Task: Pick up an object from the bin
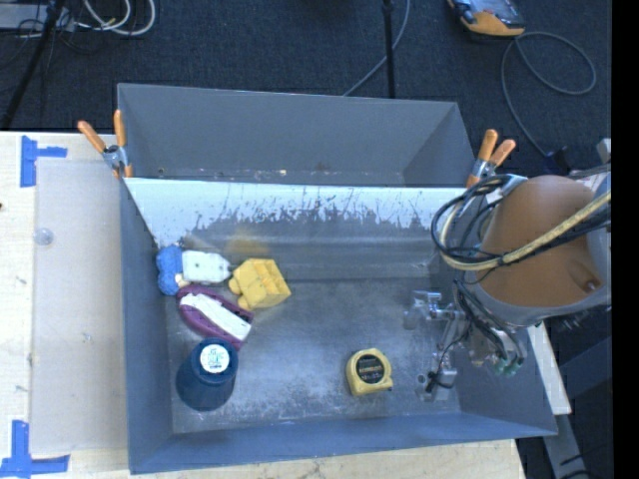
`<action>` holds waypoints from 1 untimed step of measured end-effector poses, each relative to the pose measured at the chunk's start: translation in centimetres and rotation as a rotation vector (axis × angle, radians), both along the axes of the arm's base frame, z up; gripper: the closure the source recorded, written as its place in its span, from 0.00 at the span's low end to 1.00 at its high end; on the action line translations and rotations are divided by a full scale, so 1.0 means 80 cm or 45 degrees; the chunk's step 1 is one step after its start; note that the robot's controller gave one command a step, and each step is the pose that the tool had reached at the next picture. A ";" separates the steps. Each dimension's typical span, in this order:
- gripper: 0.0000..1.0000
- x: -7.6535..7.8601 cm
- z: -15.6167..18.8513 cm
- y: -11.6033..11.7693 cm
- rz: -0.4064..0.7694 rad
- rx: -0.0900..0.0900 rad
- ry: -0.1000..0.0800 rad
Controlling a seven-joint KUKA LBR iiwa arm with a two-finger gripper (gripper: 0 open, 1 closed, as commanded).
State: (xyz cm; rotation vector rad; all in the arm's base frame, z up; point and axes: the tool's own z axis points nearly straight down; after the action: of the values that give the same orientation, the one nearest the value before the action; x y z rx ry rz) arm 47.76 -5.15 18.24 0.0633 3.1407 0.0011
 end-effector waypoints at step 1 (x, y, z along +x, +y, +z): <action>0.00 0.004 -0.031 0.047 0.049 0.000 0.009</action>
Offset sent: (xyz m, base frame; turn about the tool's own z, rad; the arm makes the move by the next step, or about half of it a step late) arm 0.0313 0.0271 -0.0459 -0.0925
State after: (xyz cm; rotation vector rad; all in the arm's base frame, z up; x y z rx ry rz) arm 48.09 -1.40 15.75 0.0030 3.1484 0.0013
